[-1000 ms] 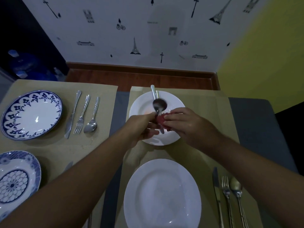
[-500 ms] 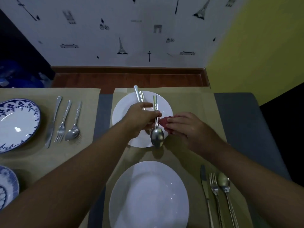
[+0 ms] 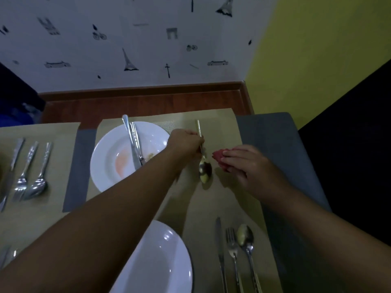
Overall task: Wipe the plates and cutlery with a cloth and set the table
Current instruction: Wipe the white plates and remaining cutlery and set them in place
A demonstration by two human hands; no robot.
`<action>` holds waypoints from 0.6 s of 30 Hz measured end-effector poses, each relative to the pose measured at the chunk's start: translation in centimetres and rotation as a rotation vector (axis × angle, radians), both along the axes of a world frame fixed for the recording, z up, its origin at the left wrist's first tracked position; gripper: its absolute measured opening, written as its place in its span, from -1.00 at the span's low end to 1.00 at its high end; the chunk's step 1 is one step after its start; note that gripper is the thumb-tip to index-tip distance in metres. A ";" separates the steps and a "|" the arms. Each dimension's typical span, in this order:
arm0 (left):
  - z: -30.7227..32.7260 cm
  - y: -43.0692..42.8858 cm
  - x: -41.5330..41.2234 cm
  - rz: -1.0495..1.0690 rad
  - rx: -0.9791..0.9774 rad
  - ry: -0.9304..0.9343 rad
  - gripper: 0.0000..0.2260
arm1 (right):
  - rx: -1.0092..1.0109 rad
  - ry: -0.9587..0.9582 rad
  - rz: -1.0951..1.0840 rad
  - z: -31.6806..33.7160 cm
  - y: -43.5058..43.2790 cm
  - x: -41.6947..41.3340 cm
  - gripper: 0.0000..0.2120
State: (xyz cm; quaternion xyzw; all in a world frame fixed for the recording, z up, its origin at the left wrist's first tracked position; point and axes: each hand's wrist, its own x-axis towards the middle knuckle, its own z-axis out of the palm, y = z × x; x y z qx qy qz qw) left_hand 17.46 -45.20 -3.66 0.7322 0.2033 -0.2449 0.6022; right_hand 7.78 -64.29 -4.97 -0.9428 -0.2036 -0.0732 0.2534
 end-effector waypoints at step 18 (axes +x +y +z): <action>-2.2 -2.5 -0.7 -0.045 -0.112 0.187 -0.85 | 0.054 0.061 0.000 -0.7 -2.7 -0.1 -0.68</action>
